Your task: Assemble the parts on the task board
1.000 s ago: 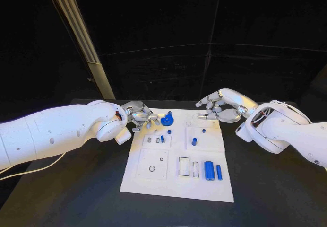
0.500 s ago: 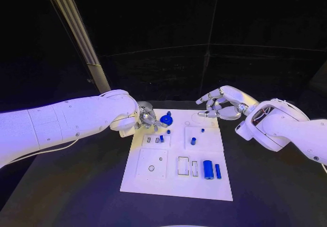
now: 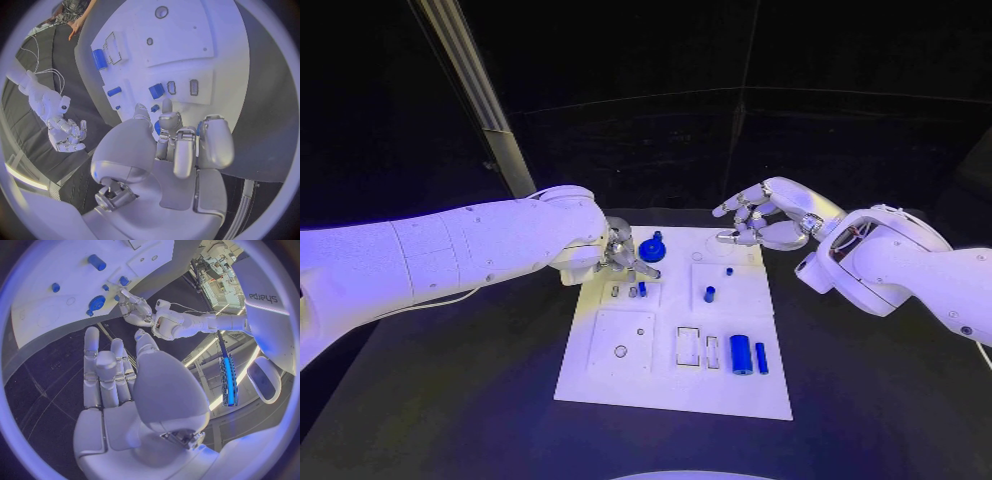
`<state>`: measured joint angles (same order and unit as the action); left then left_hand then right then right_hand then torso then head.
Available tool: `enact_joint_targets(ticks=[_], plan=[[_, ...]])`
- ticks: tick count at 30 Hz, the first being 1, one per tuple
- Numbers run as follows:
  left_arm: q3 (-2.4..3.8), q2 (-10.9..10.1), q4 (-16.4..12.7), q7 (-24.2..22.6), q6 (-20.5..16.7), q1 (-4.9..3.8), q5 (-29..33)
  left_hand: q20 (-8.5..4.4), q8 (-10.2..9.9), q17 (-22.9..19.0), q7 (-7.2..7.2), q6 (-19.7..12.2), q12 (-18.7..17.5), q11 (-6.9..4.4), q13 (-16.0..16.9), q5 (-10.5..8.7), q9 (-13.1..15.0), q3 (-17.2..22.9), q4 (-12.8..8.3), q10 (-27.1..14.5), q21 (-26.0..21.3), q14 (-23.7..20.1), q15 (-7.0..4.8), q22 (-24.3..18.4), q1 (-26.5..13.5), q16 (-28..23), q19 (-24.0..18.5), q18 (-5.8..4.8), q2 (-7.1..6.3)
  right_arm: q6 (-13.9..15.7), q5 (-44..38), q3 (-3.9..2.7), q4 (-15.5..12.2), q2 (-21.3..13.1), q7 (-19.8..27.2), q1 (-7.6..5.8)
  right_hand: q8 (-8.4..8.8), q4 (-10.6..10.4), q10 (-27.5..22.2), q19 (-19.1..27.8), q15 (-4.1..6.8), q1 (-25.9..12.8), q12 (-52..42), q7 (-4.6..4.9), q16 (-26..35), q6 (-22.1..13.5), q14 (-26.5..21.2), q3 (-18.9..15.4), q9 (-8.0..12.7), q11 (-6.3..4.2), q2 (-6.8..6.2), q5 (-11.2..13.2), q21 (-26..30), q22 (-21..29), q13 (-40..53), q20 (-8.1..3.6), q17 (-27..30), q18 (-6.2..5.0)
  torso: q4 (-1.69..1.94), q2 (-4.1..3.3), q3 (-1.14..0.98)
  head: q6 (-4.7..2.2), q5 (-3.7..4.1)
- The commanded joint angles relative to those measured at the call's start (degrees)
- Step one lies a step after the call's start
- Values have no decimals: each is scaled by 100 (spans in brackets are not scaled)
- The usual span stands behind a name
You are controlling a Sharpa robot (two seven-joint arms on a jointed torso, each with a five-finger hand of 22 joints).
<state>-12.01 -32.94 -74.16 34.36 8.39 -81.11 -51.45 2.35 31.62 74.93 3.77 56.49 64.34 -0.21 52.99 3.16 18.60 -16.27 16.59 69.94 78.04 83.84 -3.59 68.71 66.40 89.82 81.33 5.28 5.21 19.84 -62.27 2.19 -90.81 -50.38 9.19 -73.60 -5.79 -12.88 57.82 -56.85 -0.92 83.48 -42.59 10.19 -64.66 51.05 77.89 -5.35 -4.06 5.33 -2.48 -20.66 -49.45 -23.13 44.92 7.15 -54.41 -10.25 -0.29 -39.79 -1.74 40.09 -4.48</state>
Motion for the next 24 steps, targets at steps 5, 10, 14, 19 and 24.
enact_joint_targets(ticks=[5, 10, 14, 19, 24], plan=[[-17, 83, 92, 142, 336, -9, -78, -8, 64, 1507, -20, -50, 62, -24, 38, -35, 42, -57, -7, 48, 58, 616, -42, 42, -21, 18, 46, -120, 41, -23, 34, -5, 41, 25, -19, -13, -32, -20, -49, -65, -4, 5, -30, 3, 25, -48, -29, -44, -7, -8, 20, -50, 38, 12, -23, 0, -1, -28, -7, -4, 2, 36, -18], [-31, 125, 151, 138, 366, -6, -75, -9, 81, 1507, -22, -56, 65, -25, 41, -35, 58, -62, -8, 47, 64, 616, -43, 52, -17, 18, 49, -122, 44, -21, 34, -5, 68, 39, -24, -13, -40, -30, -50, -72, -3, 14, -40, 2, 25, -52, -25, -52, -7, -10, 23, -75, 44, 16, -36, 0, -3, -29, -11, -5, 4, 45, -25], [-39, 157, 181, 128, 370, -2, -38, -10, 96, 1507, -24, -62, 65, -27, 40, -34, 73, -64, -11, 45, 72, 616, -45, 66, -11, 18, 53, -124, 48, -27, 34, -5, 85, 54, -33, -12, -49, -43, -53, -81, -2, 25, -50, 2, 27, -57, -23, -60, -7, -11, 29, -106, 52, 22, -53, -1, -2, -29, 3, -4, 2, 62, -12], [-47, 195, 198, 95, 375, 2, -16, -11, 119, 1507, -26, -73, 71, -29, 50, -34, 95, -64, -16, 46, 80, 616, -46, 79, 5, 18, 56, -126, 57, -35, 34, -5, 116, 87, -40, -12, -54, -52, -54, -86, -1, 29, -57, 1, 28, -60, -21, -66, -7, -11, 32, -122, 57, 25, -63, -2, -3, -29, 1, -2, -2, 84, -15], [-49, 222, 226, 87, 402, 4, 112, -13, 165, 1507, -33, -83, 112, -34, 108, -32, 138, -63, -21, 74, 105, 616, -49, 124, 31, 18, 69, -133, 74, -23, 34, -5, 131, 97, -28, -12, -65, -80, -55, -96, -1, 24, -71, 2, 24, -67, -14, -79, -8, -10, 46, -132, 65, 31, -82, -2, -12, -29, 4, 0, -2, 96, -13]])
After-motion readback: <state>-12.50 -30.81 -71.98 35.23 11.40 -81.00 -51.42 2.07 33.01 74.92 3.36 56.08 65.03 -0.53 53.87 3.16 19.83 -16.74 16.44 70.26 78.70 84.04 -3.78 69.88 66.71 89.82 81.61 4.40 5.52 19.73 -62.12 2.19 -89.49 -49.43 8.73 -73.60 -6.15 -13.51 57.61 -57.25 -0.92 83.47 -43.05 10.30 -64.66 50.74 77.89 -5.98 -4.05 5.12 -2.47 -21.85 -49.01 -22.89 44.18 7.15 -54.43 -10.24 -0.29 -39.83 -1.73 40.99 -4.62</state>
